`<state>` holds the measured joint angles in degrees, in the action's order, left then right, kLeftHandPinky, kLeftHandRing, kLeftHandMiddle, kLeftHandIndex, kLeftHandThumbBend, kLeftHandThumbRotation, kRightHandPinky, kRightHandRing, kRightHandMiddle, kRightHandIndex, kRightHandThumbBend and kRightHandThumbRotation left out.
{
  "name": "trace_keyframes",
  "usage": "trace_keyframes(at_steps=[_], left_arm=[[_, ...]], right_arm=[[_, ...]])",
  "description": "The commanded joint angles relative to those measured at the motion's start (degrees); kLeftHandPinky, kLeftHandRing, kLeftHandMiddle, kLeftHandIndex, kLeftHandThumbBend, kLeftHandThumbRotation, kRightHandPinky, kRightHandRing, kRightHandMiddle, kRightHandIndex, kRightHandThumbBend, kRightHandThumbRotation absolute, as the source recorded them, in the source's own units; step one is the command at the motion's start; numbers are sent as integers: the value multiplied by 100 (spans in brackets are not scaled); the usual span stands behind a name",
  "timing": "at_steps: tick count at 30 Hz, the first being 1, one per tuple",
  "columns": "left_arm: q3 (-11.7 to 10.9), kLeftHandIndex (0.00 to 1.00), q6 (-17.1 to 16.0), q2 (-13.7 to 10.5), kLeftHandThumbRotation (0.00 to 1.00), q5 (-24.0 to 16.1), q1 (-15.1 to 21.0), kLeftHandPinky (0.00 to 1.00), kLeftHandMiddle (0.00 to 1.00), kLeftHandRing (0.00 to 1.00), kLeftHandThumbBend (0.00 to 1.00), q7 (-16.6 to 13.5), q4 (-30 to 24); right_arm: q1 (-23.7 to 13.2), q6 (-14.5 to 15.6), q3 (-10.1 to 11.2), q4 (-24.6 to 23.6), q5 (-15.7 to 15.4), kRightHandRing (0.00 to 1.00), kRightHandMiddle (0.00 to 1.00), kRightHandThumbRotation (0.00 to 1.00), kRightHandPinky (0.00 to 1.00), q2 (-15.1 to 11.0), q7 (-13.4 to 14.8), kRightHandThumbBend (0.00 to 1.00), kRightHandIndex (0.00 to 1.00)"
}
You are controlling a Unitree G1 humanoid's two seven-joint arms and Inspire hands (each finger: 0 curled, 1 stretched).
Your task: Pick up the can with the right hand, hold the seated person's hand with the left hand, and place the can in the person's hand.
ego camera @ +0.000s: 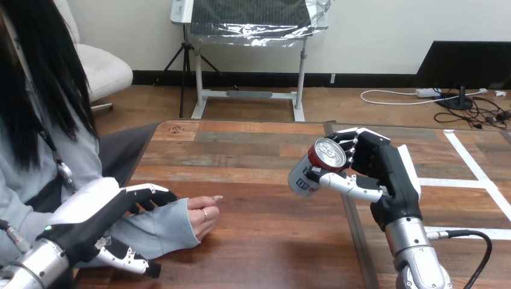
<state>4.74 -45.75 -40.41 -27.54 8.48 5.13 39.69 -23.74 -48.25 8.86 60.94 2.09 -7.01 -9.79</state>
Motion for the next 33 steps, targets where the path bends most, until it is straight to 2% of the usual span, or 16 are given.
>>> trace_keyframes(at_steps=[1, 18, 24, 33], left_arm=[[44, 83, 19, -16, 6, 34, 188, 80, 83, 82, 100, -38, -276], [101, 88, 54, -4, 13, -40, 284, 83, 88, 87, 100, -120, -48], [151, 89, 170, 1, 14, -79, 327, 84, 89, 88, 100, -153, 14], [249, 90, 223, 32, 18, -216, 459, 85, 90, 89, 100, -311, 231]], right_arm=[[-333, -88, 17, -308, 68, 41, 47, 0, 37, -97, -12, 82, 50], [-362, -95, 11, -269, 38, 41, 47, 0, 37, -115, -23, 82, 50], [-360, -75, 14, -278, 47, 41, 47, 0, 37, -110, -26, 82, 50], [-368, -59, 20, -279, 80, 41, 47, 0, 37, -104, -74, 82, 50]])
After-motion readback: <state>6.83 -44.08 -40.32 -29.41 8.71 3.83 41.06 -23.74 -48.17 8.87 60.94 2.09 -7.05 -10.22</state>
